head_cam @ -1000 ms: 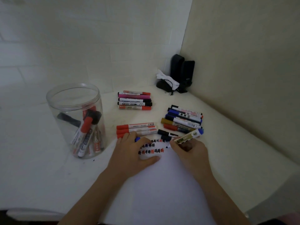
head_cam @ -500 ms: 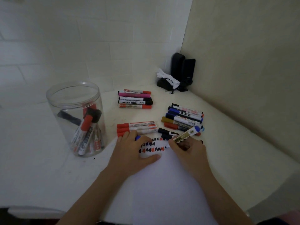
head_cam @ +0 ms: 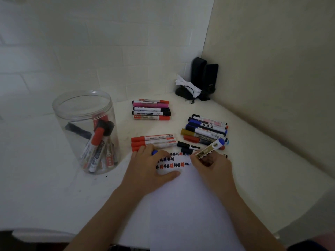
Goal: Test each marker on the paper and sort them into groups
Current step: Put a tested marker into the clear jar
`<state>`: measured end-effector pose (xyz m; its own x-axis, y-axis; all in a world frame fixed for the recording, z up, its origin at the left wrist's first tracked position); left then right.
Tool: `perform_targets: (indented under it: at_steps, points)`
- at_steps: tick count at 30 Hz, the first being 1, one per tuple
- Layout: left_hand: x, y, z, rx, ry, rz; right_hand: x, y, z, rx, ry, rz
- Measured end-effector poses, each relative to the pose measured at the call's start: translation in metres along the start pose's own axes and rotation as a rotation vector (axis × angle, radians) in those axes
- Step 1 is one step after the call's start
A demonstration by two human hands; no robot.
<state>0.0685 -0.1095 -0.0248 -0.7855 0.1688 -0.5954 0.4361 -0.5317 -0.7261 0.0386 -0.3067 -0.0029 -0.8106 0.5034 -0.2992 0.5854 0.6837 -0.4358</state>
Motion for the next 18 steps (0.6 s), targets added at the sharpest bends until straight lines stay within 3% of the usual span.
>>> perform_targets:
  at_steps: [18]
  points:
    - [0.0004, 0.0005, -0.0011, -0.005, -0.016, -0.028, -0.0040, 0.0037, 0.0046, 0.000, 0.036, 0.004]
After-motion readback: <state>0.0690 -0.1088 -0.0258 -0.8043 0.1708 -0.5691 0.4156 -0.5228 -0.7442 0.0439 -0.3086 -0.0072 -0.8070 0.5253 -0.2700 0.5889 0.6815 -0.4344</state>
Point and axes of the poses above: each hand's wrist, its own x-axis away from the middle knuckle, its own y-axis out of the palm, z = x × y, the point moved 4 cm from there along -x, towards the middle knuckle, and after that the axes turned 14 degrees about z, right-handed, at the moved point
